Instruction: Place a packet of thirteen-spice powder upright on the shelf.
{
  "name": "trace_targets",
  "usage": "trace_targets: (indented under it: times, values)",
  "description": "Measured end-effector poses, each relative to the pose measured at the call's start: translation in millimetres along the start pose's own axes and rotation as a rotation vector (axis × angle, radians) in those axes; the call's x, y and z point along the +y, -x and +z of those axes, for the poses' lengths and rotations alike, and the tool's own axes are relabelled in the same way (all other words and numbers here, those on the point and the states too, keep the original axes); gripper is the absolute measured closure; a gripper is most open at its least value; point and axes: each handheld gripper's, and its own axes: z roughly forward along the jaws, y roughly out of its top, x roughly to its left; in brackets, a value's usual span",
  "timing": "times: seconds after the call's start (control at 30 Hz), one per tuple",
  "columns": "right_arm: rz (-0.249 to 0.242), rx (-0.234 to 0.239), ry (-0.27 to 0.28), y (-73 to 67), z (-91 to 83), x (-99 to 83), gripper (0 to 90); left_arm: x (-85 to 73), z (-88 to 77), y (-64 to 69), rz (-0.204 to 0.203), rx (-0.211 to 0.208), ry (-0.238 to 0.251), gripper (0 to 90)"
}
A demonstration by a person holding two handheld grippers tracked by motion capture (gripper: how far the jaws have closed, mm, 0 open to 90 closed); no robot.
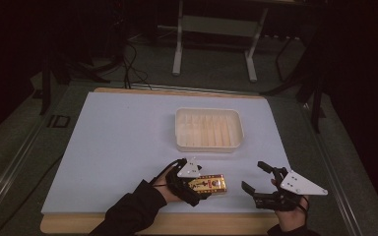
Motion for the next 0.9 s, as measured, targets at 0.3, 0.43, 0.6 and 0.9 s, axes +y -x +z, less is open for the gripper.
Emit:
trace_targets:
  times: [0.3, 0.43, 0.6, 0.9]
  values:
    - [0.007, 0.009, -0.007, 0.2, 0.7, -0.7, 13.9, 1.9, 18.9, -3.1, 0.021, -0.015, -0.037, 8.0]
    - [0.010, 0.012, -0.007, 0.5, 0.7, -1.0, 13.9, 2.0, 24.8, -5.2, 0.039, -0.023, -0.066, 8.8]
    - [0.012, 0.017, -0.010, 0.1, 1.4, -1.3, 13.9, -2.0, 29.2, -10.2, 0.036, -0.025, -0.081, 10.5]
    - [0.014, 0.019, -0.011, 0.4, 1.7, -1.6, 13.9, -8.6, 36.7, -16.9, 0.022, -0.044, -0.137, 14.9]
